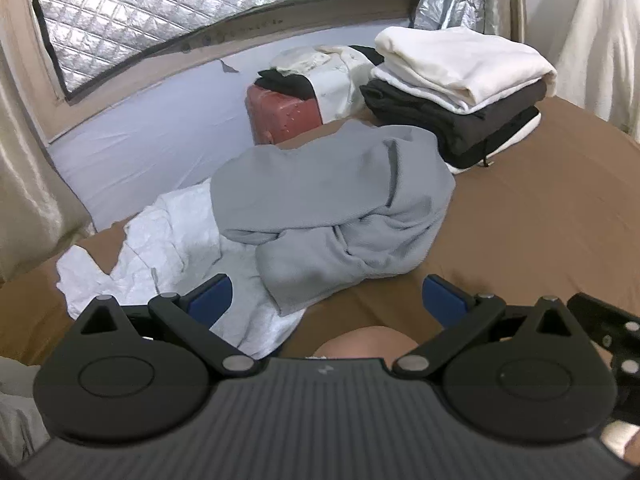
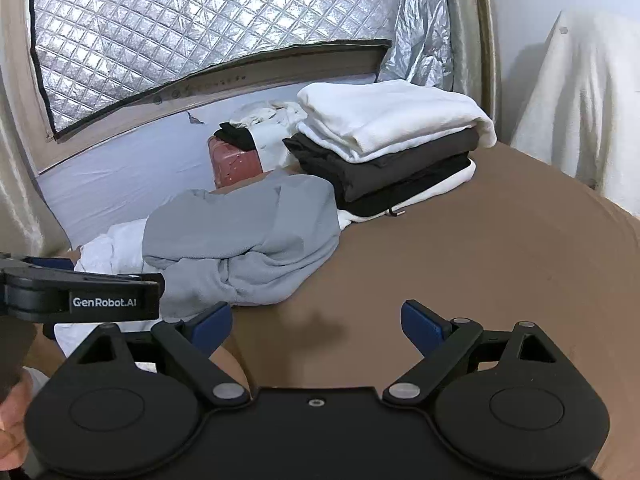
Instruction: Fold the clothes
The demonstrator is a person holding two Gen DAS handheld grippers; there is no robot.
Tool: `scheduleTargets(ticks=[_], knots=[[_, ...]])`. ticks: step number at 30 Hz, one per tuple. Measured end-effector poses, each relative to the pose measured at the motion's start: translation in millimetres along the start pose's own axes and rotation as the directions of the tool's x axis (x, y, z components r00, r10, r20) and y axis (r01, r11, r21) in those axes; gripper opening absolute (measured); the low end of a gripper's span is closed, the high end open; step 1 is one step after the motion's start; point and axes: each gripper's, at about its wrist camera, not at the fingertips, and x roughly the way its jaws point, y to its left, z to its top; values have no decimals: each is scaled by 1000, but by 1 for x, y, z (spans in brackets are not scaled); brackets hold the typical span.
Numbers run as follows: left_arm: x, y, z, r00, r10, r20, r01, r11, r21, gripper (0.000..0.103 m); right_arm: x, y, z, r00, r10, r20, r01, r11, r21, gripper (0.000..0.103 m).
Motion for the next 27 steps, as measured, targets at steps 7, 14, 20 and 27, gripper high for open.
scheduleTargets(ticks=[7,14,20,27], knots=[[15,7,4,1000,-11,-26,10,1000,-28,103,2,0,6,1000,-4,-11,4,1000,-1,94],[18,-2,0,1000,21,-17,-21,1000,-18,103,4,-2,2,1000,-8,-12,8,1000,4,94],[18,-3,-1,1000,17,-18,-17,1000,-11,103,5,-2,1,1000,-16,-19,16,1000,5,94],[17,-5,-2,999,27,-18,-27,1000,4,103,4,-4,3,1000,-17,-14,17,1000,11,94]])
